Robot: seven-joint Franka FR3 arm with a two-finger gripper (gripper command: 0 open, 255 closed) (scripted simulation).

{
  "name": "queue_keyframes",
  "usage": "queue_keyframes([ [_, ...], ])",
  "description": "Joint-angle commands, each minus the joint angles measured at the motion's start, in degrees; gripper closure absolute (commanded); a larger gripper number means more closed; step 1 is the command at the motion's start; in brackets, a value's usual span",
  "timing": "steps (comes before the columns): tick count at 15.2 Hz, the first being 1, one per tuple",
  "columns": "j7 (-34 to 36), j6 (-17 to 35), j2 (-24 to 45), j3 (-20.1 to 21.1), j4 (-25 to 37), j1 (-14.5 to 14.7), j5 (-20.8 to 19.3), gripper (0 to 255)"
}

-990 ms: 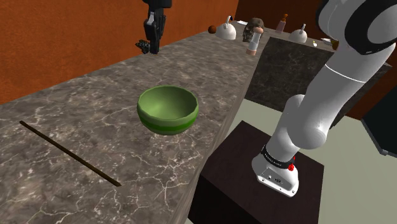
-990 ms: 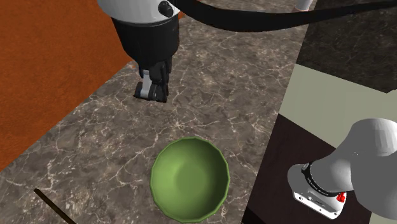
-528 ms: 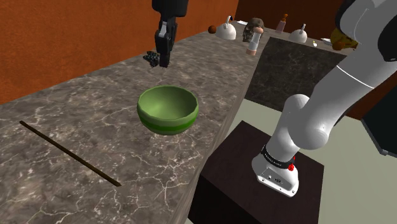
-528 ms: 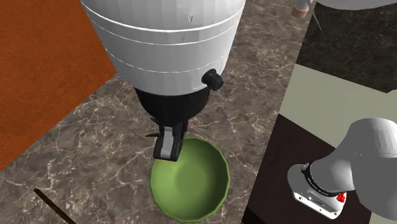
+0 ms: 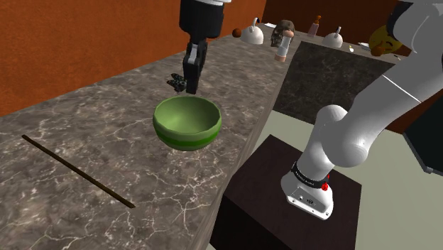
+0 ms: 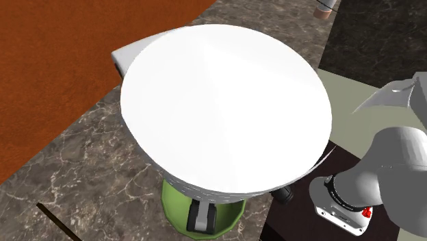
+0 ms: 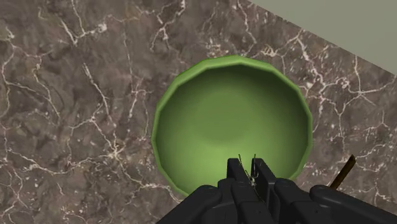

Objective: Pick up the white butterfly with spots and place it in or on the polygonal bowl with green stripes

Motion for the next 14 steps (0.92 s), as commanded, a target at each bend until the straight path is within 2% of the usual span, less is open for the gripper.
queue_keyframes([
  [1, 0.0, 1.5, -0.6, 0.0, -2.1, 0.1, 0.2, 255],
  [8, -0.1, 6.9, -1.4, 0.3, -8.2, 0.4, 0.6, 255],
  [14, -0.1, 7.2, -1.4, 0.3, -8.6, 0.4, 0.6, 255],
])
